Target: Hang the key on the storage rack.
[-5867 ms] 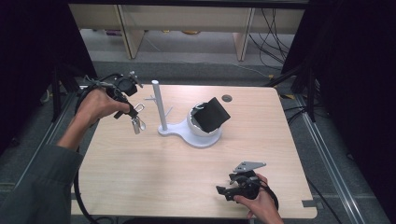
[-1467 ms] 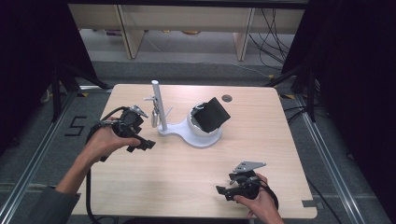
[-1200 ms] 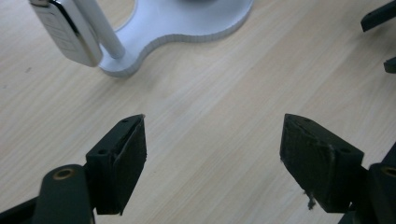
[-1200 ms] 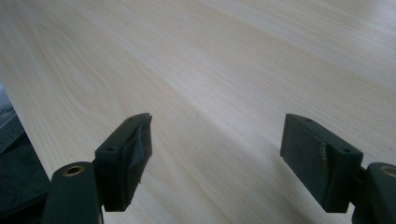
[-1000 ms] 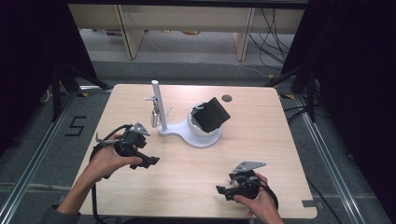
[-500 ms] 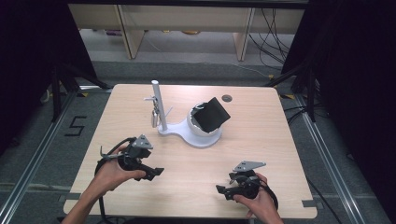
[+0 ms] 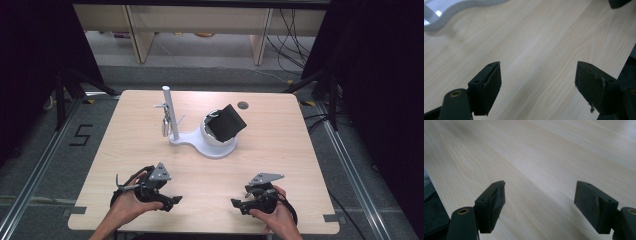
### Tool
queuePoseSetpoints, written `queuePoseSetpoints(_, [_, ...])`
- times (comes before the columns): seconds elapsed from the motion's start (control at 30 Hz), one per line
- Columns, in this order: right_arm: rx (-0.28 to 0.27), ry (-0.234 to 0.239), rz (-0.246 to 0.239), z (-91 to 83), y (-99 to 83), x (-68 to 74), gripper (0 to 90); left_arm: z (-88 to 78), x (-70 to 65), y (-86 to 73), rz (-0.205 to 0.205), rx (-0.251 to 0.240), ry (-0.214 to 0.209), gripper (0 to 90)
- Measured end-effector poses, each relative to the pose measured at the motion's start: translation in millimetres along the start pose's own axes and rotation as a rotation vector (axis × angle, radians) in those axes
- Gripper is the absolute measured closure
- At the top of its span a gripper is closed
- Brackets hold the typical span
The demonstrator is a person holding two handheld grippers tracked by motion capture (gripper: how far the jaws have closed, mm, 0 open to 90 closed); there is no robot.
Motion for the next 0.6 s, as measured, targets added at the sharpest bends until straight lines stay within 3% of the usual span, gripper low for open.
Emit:
queuePoseSetpoints(0.07, [0.029, 0.003, -0.007, -2.4, -0.1, 0.6, 25.7, 3.7, -2.4, -4.3, -0.002, -0.002, 0.004, 21.1])
queuePoseSetpoints(0.4, [0.026, 0.004, -0.013, -2.1, -0.1, 0.5, 25.7, 16.9, -15.7, -29.7, -0.005, 0.009, 0.008, 21.1])
queuePoseSetpoints(0.43, [0.025, 0.005, -0.012, -2.3, 0.2, 0.7, 25.7, 17.2, -16.1, -32.2, 0.010, 0.020, 0.004, 20.9])
queuePoseSetpoints(0.53, [0.025, 0.005, -0.009, -3.0, 0.3, 1.0, 25.7, 15.6, -18.2, -36.6, -0.020, -0.002, 0.013, 20.9])
queuePoseSetpoints(0.6, [0.023, 0.005, -0.013, -2.9, 0.3, 0.9, 25.8, 14.6, -17.9, -38.5, -0.030, -0.044, 0.046, 20.7])
Point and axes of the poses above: each handheld gripper's, and its own axes: z roughly forward along the jaws, y roughly out of its top, x roughly to its left, the point moved 4 cm from there along z, roughly forward along the jaws, and after that the axes turned 1 degree about y, right-handed, at the moved point
